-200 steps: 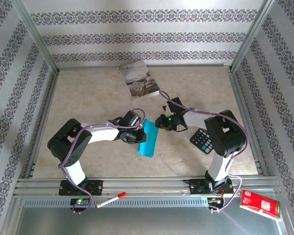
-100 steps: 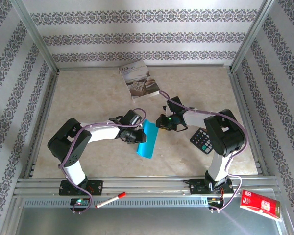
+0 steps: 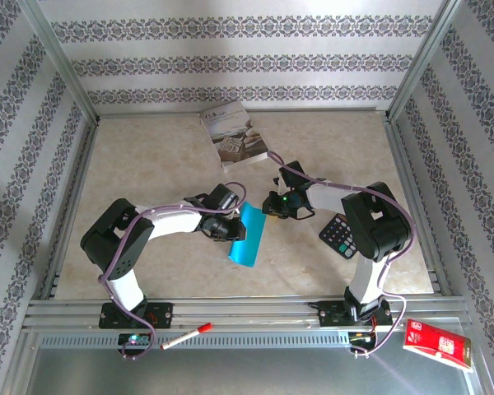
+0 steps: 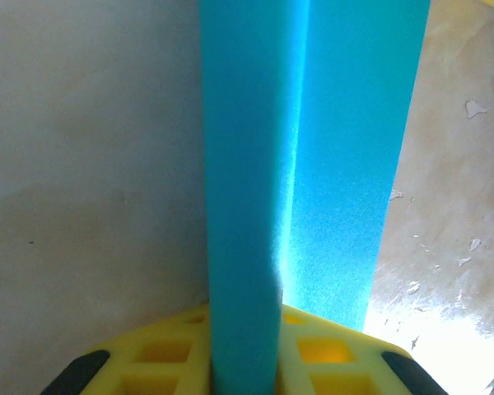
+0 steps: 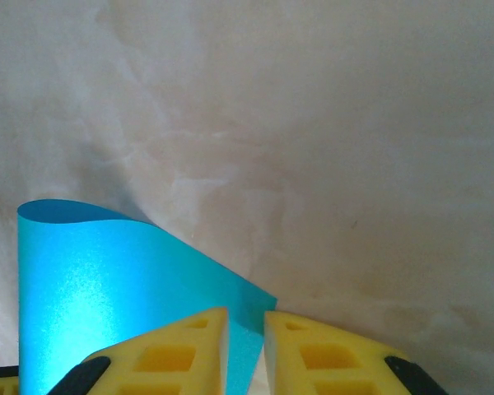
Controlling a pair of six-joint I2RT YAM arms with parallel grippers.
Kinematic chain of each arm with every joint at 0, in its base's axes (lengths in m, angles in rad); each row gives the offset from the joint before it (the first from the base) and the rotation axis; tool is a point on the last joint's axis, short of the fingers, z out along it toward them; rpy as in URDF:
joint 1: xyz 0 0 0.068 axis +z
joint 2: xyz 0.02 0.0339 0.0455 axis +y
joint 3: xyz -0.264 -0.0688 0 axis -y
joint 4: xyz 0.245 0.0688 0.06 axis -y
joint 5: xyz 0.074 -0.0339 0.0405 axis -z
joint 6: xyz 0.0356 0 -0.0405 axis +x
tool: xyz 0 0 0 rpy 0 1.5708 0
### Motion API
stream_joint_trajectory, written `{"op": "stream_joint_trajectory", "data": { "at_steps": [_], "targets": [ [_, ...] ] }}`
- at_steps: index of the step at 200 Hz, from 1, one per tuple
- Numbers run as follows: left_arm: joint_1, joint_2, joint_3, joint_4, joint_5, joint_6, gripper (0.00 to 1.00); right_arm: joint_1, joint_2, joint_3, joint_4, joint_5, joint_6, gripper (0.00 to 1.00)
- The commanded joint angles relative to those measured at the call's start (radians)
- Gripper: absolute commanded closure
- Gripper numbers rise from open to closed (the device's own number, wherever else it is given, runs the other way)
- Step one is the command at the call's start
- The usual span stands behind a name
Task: Fold a paper plane with a square sheet of paper (pick it up from the middle)
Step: First fold in half a square sheet of paper at the center of the table.
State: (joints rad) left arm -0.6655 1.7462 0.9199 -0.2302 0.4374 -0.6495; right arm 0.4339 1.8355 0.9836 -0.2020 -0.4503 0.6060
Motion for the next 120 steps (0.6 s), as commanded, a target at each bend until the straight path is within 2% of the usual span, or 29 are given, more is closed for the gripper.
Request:
{"op": "stream_joint_trajectory", "data": {
  "at_steps": [1,120],
  "targets": [
    [0.008,0.021,0.02,-0.065,-0.022,0.034,0.79,0.025,0.063,0.017,0.058,-0.004,0.003,0.81],
    [0.009,0.046,0.046,-0.104,-0.023,0.059,0.85,0.03,0.099,0.044,0.038,-0.011,-0.012,0.82]
  ]
}}
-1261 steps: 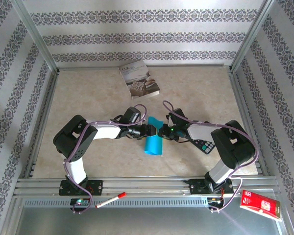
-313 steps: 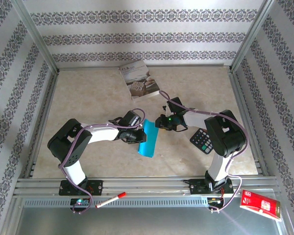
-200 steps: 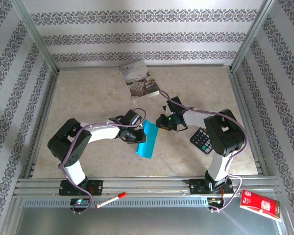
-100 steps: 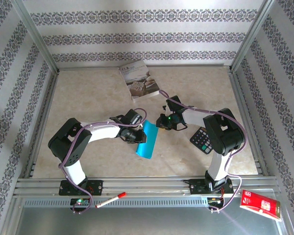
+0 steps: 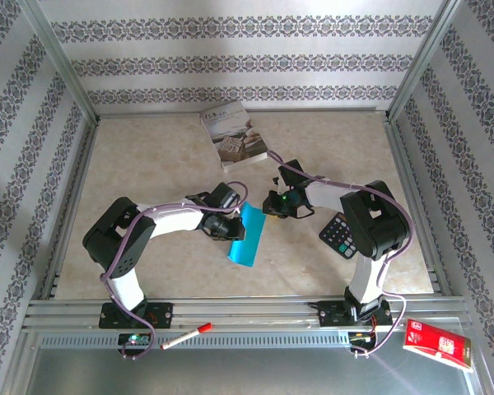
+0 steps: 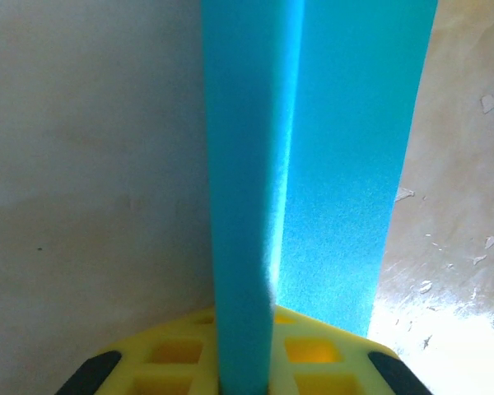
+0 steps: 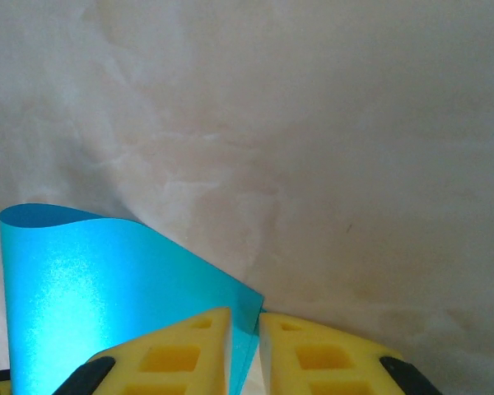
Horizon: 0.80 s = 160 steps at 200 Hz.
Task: Fold a paper plane with a square sheet of paper (pick it up from the middle)
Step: First fold in half a square sheet of paper at the center of the table.
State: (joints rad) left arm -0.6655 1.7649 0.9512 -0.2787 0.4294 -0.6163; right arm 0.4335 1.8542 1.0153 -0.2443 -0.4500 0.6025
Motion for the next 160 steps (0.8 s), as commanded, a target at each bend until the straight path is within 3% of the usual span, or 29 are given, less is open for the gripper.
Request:
{"op": "stream_joint_trajectory", "data": {
  "at_steps": [1,78,123,160],
  "targets": [
    [0.009,0.028,0.015,-0.056,-0.014,0.027,0.85,0.03,0.08,0.012,0.08,-0.013,-0.01,0.82],
    [0.009,0.028,0.023,-0.05,-0.009,0.007,0.89,0.033,0.108,0.061,0.06,-0.028,-0.03,0.82],
    [0.009,-0.004,-0.029,0.035,-0.047,-0.091,0.91,0.017,0.104,0.13,-0.015,-0.043,-0.09,0.8],
    [0.009,-0.043,-0.105,0.173,-0.064,-0.235,0.9,-0.022,0.003,0.129,-0.091,-0.05,-0.136,0.74]
  ]
}}
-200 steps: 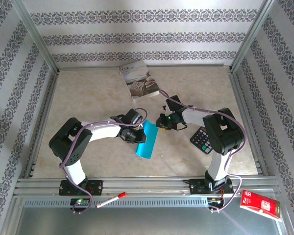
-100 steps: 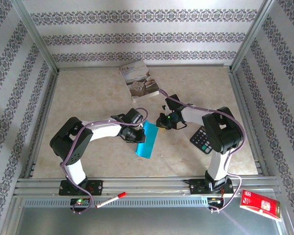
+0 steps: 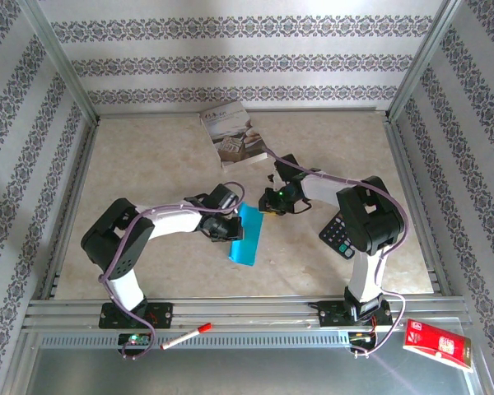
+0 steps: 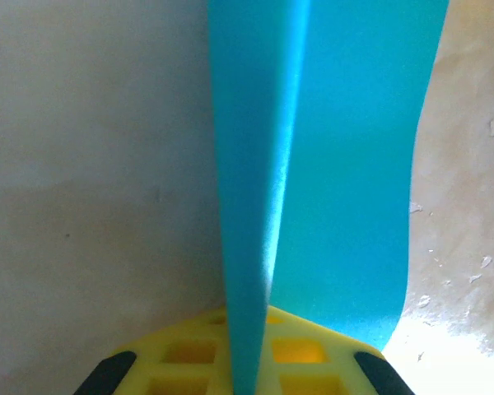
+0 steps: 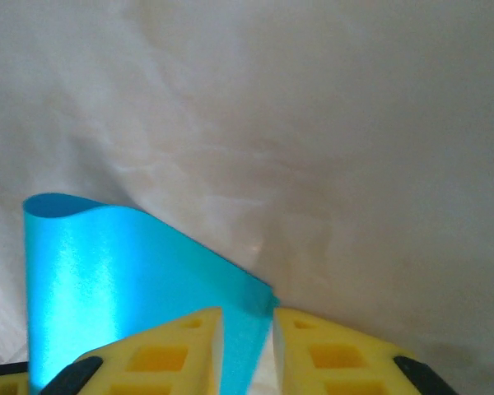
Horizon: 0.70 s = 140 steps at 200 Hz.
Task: Fold a paper plane with a square sheet of paper (pick it up from the middle)
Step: First fold in half a square sheet of paper at the center of the table.
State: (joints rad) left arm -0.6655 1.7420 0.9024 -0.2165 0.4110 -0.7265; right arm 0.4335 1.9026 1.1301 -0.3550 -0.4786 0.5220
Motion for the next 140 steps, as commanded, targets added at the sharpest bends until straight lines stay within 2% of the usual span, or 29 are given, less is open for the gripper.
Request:
{"op": "stream_joint_trajectory", "data": {
  "at_steps": [1,32,71,140],
  "targets": [
    [0.009,-0.021,-0.057,0.113,-0.046,-0.127,0.9,-0.023,-0.049,0.011,0.019,-0.02,-0.056,0.74],
    [0.002,-0.025,-0.081,0.123,-0.061,-0.143,0.9,-0.014,-0.144,-0.079,0.034,-0.008,-0.025,0.71],
    [0.001,-0.02,-0.084,0.076,-0.076,-0.104,0.88,0.045,-0.157,-0.143,0.083,-0.013,0.038,0.69],
    [0.001,-0.013,-0.083,0.061,-0.093,-0.084,0.88,0.137,-0.166,-0.213,0.167,-0.043,0.133,0.81]
  ]
}}
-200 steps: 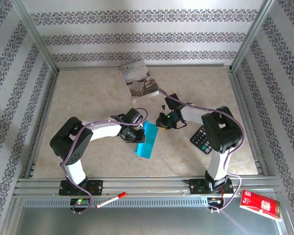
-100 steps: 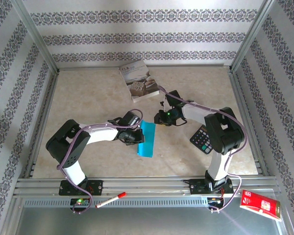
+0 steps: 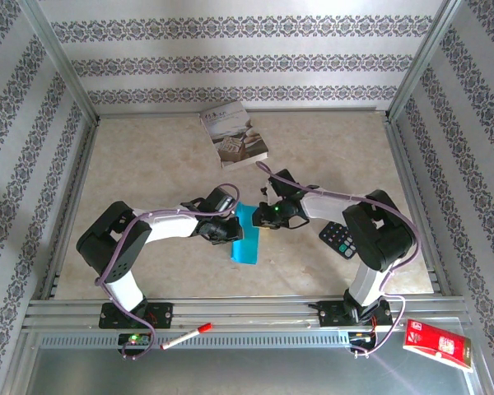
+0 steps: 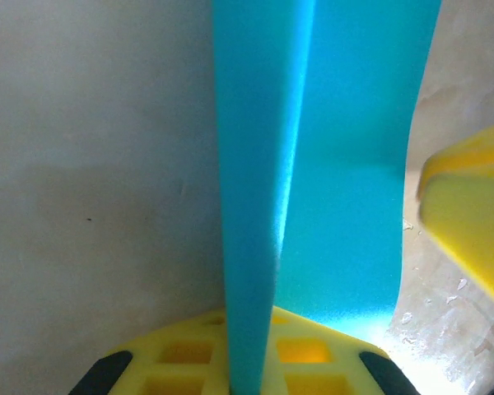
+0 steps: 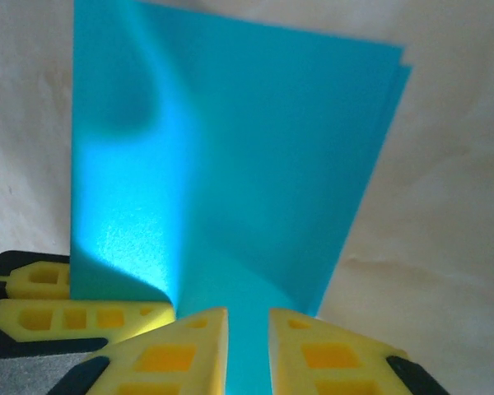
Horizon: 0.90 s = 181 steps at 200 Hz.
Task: Fold a paper plane with a square sheet of paper (pick it up from the middle)
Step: First fold in half a square sheet of paper at the center of the table.
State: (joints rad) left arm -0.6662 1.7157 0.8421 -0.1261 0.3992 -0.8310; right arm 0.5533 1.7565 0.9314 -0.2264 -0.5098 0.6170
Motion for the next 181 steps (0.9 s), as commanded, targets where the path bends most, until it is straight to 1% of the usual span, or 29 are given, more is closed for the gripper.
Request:
{"op": "stream_joint_trajectory", "data": {
  "at_steps": [1,17,56,116,145,181],
  "targets": [
    [0.002,0.013,-0.023,-0.029,-0.081,0.02,0.88,0.017,-0.019,-0.015,0.039,-0.01,0.039,0.81],
    [0.002,0.011,-0.025,-0.029,-0.082,0.023,0.87,0.02,-0.01,-0.021,0.039,0.003,0.041,0.84],
    [0.002,0.01,-0.026,-0.031,-0.085,0.025,0.87,0.022,0.011,-0.037,0.043,0.017,0.037,0.87],
    [0.002,0.005,-0.016,-0.037,-0.078,0.028,0.84,0.034,0.044,-0.067,0.053,0.039,0.039,0.89],
    [0.002,-0.007,-0.003,-0.059,-0.091,0.037,0.8,0.034,0.056,-0.078,0.046,0.056,0.032,0.9],
    [0.003,-0.031,0.024,-0.114,-0.118,0.07,0.68,0.034,0.073,-0.09,0.041,0.066,0.028,0.91]
  ]
}}
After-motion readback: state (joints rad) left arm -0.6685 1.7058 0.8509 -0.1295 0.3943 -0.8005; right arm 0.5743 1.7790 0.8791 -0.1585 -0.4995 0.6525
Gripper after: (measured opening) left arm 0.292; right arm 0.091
